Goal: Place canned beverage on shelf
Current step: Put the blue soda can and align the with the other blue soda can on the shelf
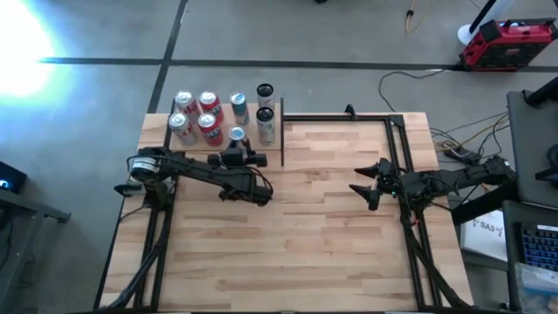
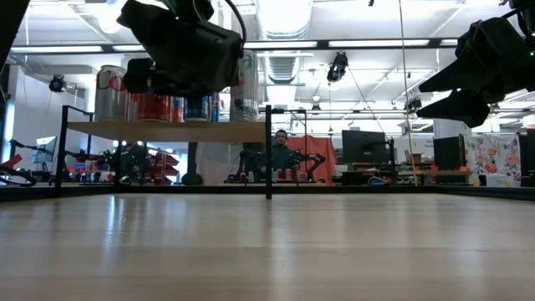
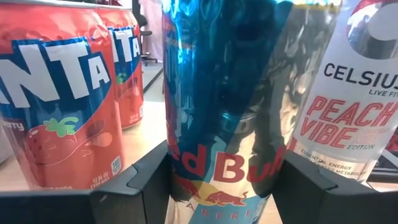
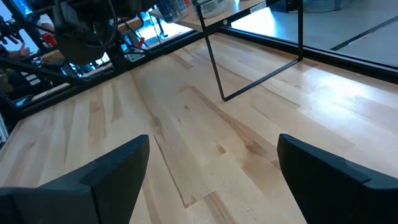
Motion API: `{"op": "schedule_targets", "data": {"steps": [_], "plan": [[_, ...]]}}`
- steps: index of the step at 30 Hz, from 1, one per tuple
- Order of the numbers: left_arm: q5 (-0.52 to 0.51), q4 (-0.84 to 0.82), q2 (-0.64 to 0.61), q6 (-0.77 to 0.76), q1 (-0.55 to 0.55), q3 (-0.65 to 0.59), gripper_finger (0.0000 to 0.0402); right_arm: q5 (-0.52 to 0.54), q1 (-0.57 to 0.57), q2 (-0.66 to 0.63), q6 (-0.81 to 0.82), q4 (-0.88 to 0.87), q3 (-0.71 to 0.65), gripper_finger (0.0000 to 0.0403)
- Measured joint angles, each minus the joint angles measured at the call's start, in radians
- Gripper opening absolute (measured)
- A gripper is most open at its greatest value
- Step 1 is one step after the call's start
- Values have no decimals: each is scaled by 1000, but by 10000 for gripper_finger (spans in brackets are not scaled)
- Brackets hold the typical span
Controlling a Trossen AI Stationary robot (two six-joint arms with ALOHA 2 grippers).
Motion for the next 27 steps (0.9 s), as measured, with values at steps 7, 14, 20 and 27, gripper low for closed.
{"op": "schedule_targets", "data": {"steps": [7, 14, 20, 27], "plan": [[-13, 7, 0, 16, 19, -2, 201, 0, 0, 0, 0, 0, 0, 336], [-16, 12, 0, 23, 40, -2, 205, 0, 0, 0, 0, 0, 0, 336], [-22, 17, 0, 25, 57, -2, 208, 0, 0, 0, 0, 0, 0, 336], [-36, 45, 0, 68, 72, -2, 209, 0, 0, 0, 0, 0, 0, 336]]}}
